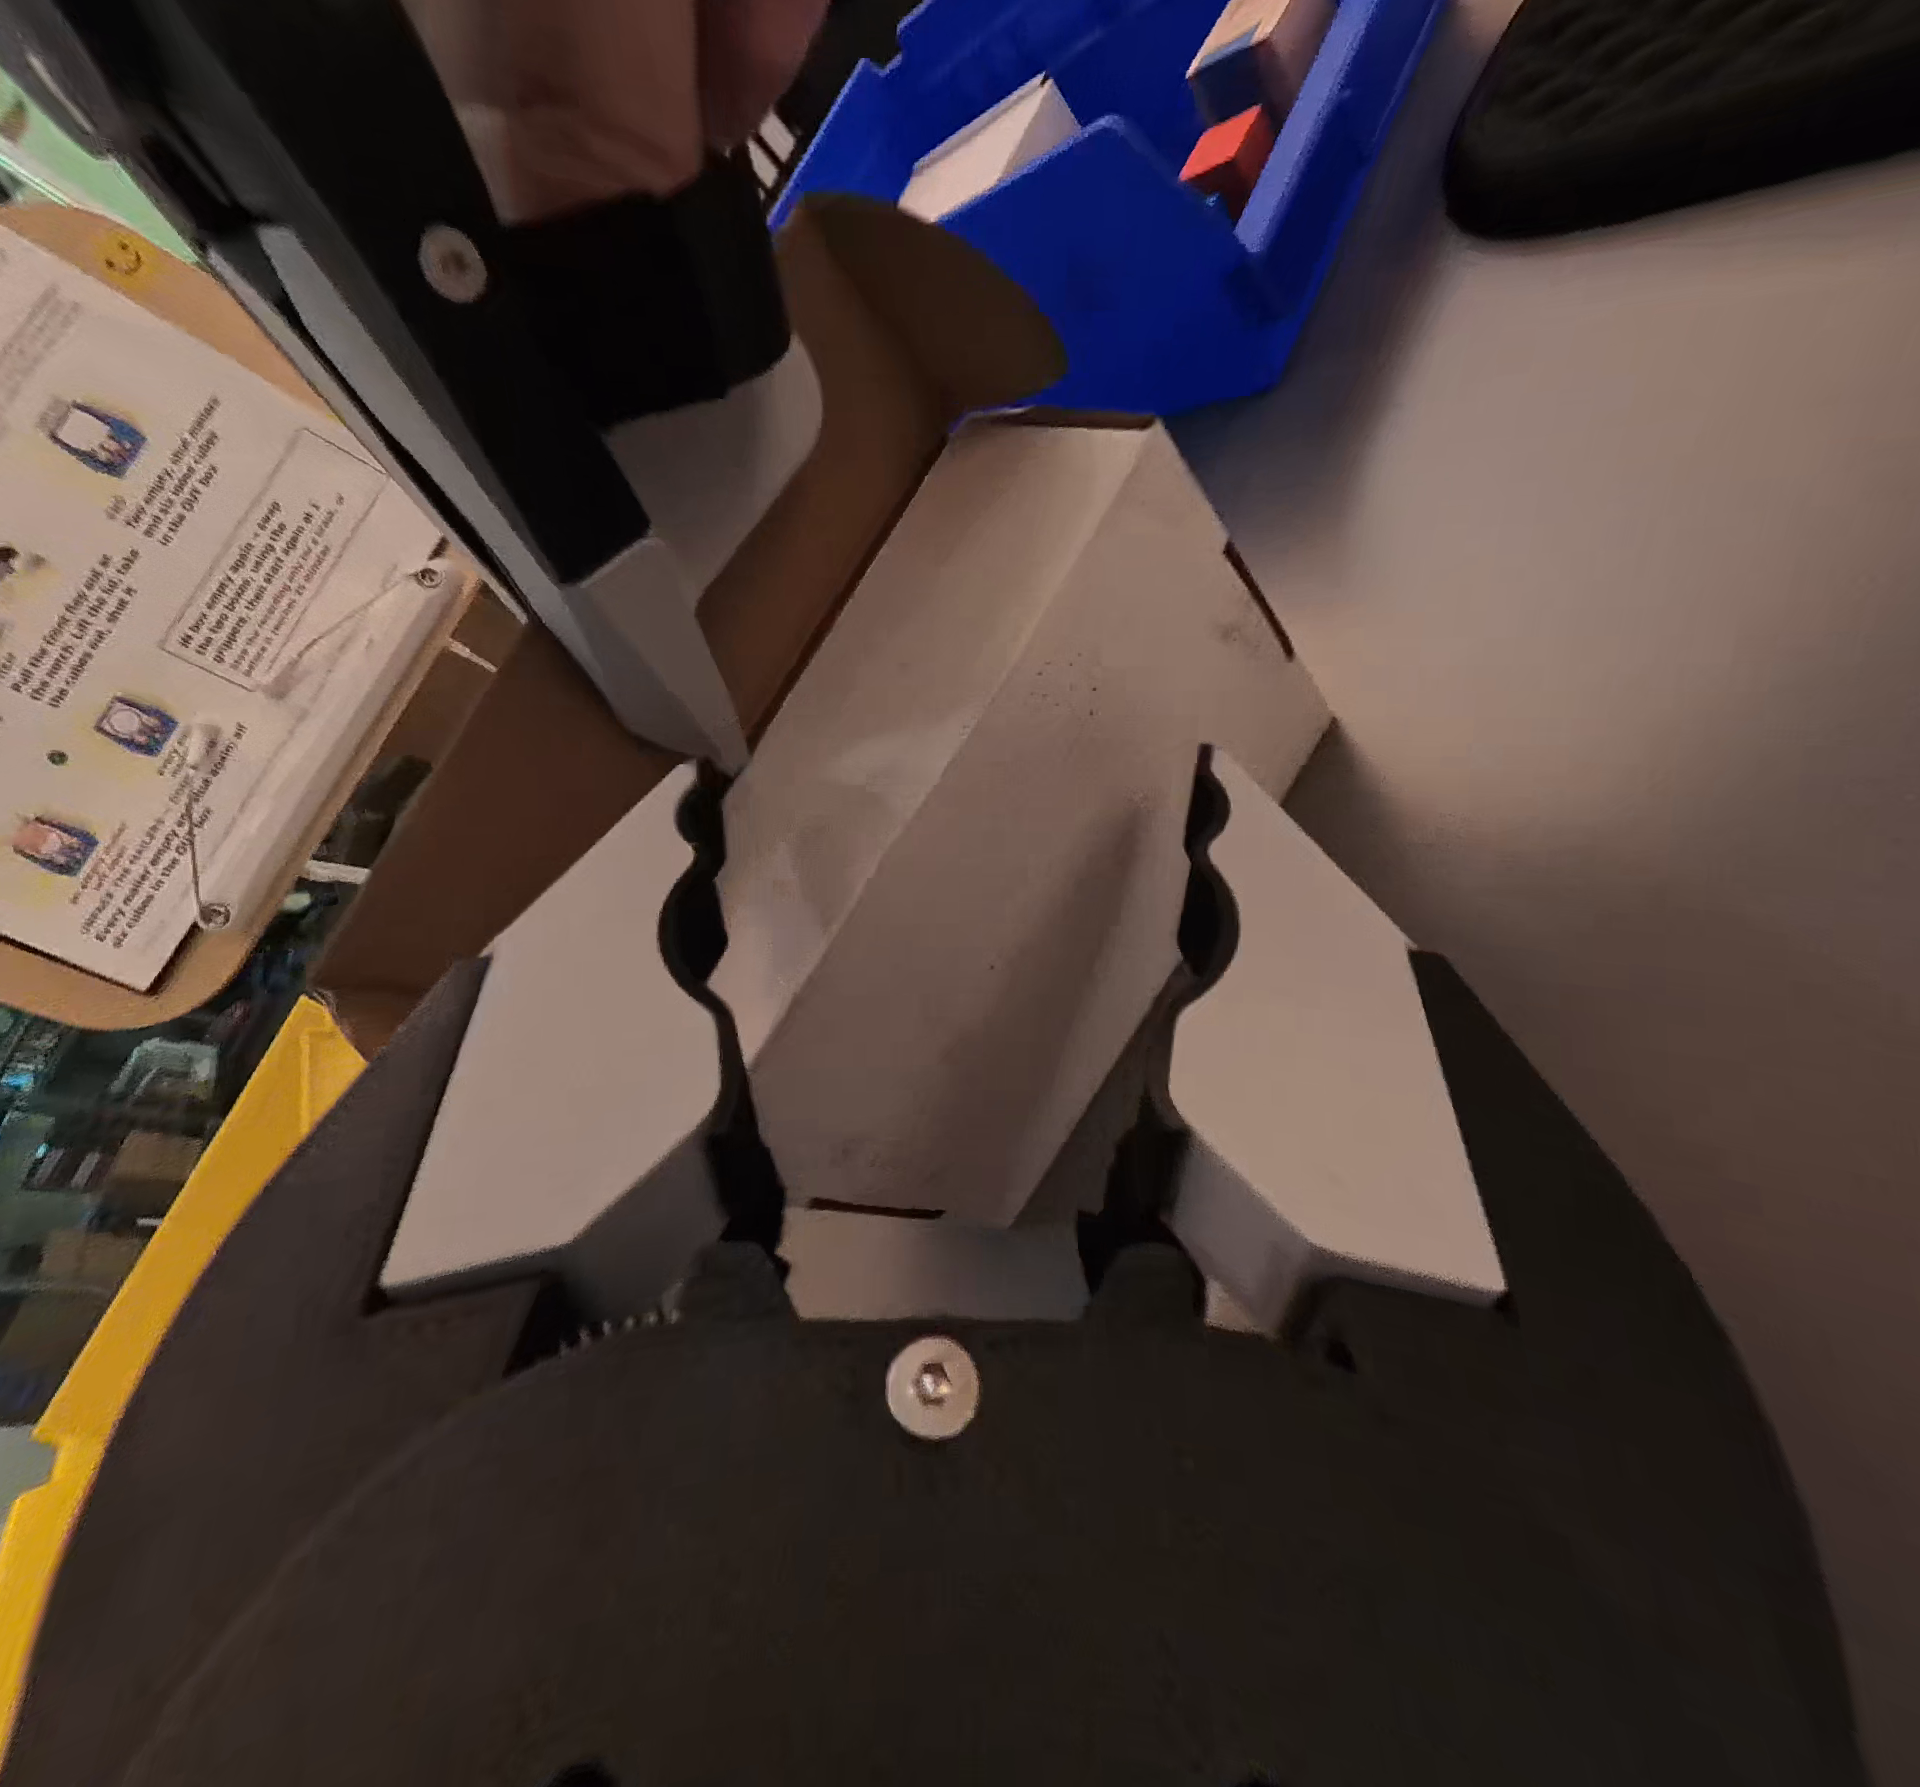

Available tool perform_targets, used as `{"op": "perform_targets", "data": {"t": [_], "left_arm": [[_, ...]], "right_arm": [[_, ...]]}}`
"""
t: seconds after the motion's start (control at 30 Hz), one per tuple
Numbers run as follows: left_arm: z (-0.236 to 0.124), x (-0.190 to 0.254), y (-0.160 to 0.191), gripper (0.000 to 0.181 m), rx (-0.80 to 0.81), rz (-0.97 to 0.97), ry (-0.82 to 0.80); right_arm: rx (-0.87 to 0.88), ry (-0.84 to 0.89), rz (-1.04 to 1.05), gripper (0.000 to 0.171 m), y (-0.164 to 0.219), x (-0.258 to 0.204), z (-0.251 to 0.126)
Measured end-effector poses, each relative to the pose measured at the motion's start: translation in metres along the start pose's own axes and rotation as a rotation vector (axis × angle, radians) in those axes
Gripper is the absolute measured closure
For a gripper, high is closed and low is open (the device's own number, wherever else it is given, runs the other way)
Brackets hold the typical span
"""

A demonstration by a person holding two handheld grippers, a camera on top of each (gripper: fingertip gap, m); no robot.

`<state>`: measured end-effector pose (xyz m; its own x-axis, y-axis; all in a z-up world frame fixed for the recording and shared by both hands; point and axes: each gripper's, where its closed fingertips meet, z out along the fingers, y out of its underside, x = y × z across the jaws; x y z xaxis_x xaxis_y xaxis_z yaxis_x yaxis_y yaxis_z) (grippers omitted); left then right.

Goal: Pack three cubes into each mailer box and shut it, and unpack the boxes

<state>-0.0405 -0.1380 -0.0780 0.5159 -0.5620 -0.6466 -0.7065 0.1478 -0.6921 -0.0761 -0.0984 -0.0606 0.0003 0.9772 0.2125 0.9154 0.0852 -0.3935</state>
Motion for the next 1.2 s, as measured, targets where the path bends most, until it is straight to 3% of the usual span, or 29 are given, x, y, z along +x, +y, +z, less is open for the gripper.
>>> {"op": "perform_targets", "data": {"t": [0.03,0.27,0.57,0.87,1.03,1.2], "left_arm": [[0.001,0.003,0.002,0.103,-0.015,-0.001,0.007],[0.003,0.012,0.010,0.096,-0.100,0.142,-0.079],[-0.008,0.013,0.011,0.110,-0.164,0.316,-0.229],[-0.027,0.031,0.004,0.110,-0.131,0.192,-0.215],[-0.029,0.044,-0.002,0.124,-0.089,0.170,-0.197],[-0.024,0.062,0.017,0.125,-0.135,0.127,-0.135]], "right_arm": [[-0.005,0.008,-0.003,0.170,0.002,0.000,0.000],[0.002,0.034,-0.031,0.170,0.002,-0.004,-0.004],[-0.041,0.123,-0.071,0.170,0.002,0.007,-0.011],[-0.052,0.182,-0.105,0.170,-0.004,0.012,-0.021],[-0.056,0.251,-0.127,0.170,-0.014,0.025,-0.025],[-0.061,0.319,-0.148,0.169,-0.019,0.034,-0.033]]}}
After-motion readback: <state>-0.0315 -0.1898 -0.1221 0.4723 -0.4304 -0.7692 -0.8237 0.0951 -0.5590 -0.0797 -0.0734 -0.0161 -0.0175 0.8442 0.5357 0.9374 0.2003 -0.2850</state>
